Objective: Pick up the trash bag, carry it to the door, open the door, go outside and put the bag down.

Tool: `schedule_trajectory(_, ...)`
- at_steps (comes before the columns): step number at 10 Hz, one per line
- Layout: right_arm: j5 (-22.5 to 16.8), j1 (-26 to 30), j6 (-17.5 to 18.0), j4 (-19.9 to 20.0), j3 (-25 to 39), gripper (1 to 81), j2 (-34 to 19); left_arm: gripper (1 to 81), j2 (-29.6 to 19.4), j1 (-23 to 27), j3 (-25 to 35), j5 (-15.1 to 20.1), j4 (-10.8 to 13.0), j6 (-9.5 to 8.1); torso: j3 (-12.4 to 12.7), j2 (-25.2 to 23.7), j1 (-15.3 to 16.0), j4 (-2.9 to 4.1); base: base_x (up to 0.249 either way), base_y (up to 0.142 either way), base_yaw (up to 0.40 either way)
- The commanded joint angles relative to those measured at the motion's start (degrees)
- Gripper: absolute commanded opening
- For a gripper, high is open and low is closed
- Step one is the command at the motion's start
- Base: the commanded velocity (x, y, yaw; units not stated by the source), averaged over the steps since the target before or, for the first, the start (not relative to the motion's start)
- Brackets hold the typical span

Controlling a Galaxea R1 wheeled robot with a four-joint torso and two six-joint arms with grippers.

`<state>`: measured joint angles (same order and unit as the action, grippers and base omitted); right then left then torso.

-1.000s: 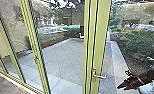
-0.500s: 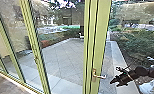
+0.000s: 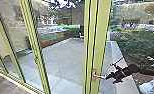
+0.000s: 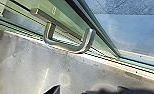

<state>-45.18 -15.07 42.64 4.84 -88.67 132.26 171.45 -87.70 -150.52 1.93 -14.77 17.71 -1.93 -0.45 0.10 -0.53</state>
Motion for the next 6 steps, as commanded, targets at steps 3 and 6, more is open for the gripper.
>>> schedule_trajectory(3, -1.58, 9.91, 7.35, 1.49, -9.47, 81.1, 6.37, 1.0, -0.14, 2.13, 0.22, 4.05, -1.13, -0.22, 0.0, 0.02, 0.02, 0.0, 0.0, 0.0, 0.0)
schedule_trajectory(6, -1.67, 9.83, 10.79, 1.49, -15.01, 81.1, 9.89, 1.0, -0.23, 2.13, 0.14, 4.05, -1.13, -0.22, -0.02, 0.02, 0.02, 0.0, 0.0, 0.0, 0.0)
